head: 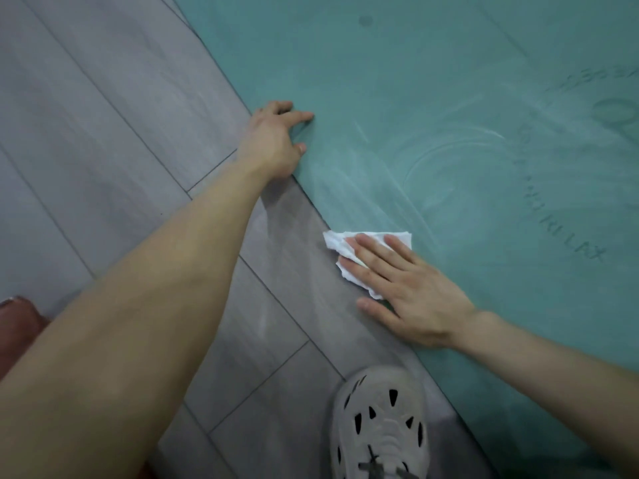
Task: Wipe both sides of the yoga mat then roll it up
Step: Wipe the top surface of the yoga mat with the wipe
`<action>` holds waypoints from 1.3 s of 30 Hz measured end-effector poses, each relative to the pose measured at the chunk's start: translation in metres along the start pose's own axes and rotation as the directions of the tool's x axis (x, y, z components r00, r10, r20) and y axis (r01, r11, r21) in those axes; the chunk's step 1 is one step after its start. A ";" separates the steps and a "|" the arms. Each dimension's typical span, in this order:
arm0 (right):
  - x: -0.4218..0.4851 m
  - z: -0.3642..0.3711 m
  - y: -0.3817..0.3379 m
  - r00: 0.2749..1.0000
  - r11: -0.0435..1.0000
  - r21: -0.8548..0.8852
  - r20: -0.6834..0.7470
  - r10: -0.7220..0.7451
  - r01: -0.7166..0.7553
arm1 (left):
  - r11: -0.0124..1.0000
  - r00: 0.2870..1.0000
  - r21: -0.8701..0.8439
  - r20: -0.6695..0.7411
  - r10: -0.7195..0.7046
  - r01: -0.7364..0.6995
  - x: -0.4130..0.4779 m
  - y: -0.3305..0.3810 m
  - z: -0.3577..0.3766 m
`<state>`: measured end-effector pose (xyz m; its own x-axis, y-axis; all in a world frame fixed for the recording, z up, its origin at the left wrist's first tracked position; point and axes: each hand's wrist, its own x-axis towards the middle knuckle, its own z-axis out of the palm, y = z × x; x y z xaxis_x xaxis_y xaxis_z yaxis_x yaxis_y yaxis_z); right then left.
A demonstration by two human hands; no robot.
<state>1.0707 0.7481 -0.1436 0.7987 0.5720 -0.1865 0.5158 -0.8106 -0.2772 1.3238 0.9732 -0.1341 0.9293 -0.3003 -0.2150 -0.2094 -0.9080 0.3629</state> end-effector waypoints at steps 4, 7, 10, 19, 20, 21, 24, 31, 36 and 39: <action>0.100 -0.007 0.006 0.988 0.994 -0.005 -0.113 0.108 -0.109 | 1.000 1.000 0.009 -0.006 -0.009 0.009 0.002 0.003 0.000; 0.138 -0.010 -0.003 0.981 0.987 0.014 -0.107 0.163 -0.163 | 1.000 1.000 -0.001 -0.001 -0.028 0.028 0.003 0.001 0.000; 0.107 -0.019 0.041 0.986 0.993 0.016 -0.120 0.115 -0.114 | 1.000 1.000 -0.013 -0.001 -0.023 0.023 0.004 0.002 0.001; 0.127 -0.036 0.069 0.936 0.945 0.064 -0.127 0.327 -0.321 | 0.998 0.998 0.020 -0.031 -0.057 0.058 0.002 0.014 0.000; 0.130 -0.032 0.053 0.979 0.981 0.025 -0.067 0.192 -0.190 | 0.998 0.998 0.020 -0.036 -0.055 0.056 0.001 0.012 0.001; 0.131 -0.033 0.053 0.993 0.993 0.001 -0.026 0.116 -0.116 | 0.998 0.998 0.016 -0.042 -0.056 0.057 0.000 0.010 0.003; 0.121 -0.053 0.124 0.957 0.966 0.040 -0.135 0.257 -0.254 | 0.997 0.997 0.012 -0.039 -0.069 0.070 -0.004 0.007 0.005; 0.098 -0.074 0.181 0.719 0.730 0.133 -0.125 0.684 -0.671 | 0.988 0.995 0.122 0.029 -0.096 0.091 0.008 0.025 -0.005; 0.047 -0.017 0.047 0.994 0.997 -0.044 -0.088 0.061 -0.065 | 0.984 0.993 0.142 0.018 -0.114 0.110 0.008 0.028 0.003; 0.033 -0.034 0.118 0.936 0.943 -0.047 -0.150 0.320 -0.330 | 0.976 0.995 0.205 0.050 -0.085 0.073 0.001 0.037 0.005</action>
<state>1.1687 0.6671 -0.1501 0.9586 0.2572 -0.1222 0.2374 -0.9588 -0.1557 1.3158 0.9378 -0.1257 0.9272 -0.2367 -0.2902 -0.1994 -0.9680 0.1526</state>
